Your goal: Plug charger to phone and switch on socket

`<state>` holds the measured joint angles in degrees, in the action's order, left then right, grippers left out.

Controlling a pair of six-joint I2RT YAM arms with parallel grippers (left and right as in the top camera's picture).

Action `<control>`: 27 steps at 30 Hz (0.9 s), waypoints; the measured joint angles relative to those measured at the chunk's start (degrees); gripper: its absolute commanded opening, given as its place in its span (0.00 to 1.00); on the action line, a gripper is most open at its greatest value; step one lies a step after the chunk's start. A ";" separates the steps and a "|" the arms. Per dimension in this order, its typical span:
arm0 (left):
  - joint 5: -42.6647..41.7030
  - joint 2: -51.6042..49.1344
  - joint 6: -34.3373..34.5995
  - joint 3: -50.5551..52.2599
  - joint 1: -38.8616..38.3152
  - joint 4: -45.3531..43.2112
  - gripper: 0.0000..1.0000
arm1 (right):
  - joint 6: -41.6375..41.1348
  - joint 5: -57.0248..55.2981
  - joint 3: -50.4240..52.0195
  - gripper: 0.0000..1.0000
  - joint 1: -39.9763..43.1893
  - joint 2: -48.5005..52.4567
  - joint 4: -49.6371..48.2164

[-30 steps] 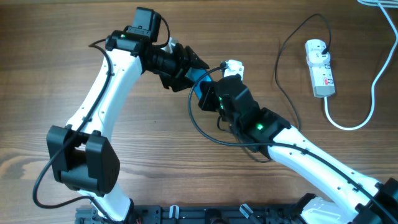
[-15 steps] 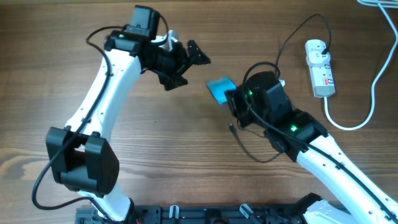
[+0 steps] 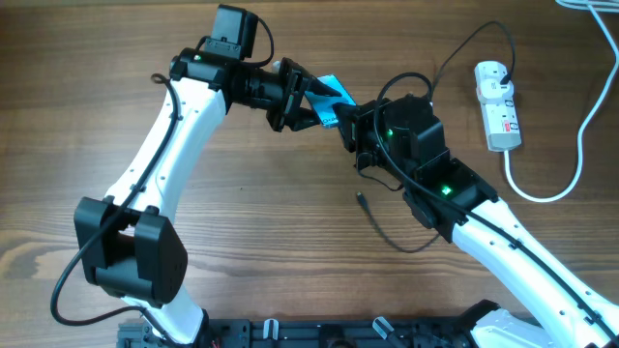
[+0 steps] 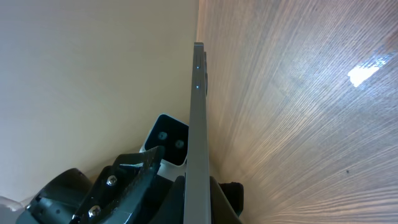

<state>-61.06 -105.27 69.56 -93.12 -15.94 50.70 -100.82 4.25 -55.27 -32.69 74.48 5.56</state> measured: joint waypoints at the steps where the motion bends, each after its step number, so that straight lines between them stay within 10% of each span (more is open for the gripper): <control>1: -0.50 0.00 0.44 0.00 0.17 0.02 0.38 | -0.02 0.00 0.00 0.04 0.02 0.00 -0.50; 10: 1.31 0.00 4.11 0.00 0.31 -1.55 0.43 | -1.36 1.66 0.00 0.04 0.22 0.22 -2.25; 18: 5.66 0.35 1.64 0.00 0.81 -4.61 0.13 | -6.36 2.19 0.00 0.04 0.39 0.26 -3.91; 27: 4.61 0.48 4.07 0.00 0.96 -6.84 0.04 | -13.42 2.19 -0.37 0.10 1.03 0.26 -4.39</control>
<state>-56.45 -104.79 73.63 -93.12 -14.98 43.86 -114.24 6.44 -55.64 -31.66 74.74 1.17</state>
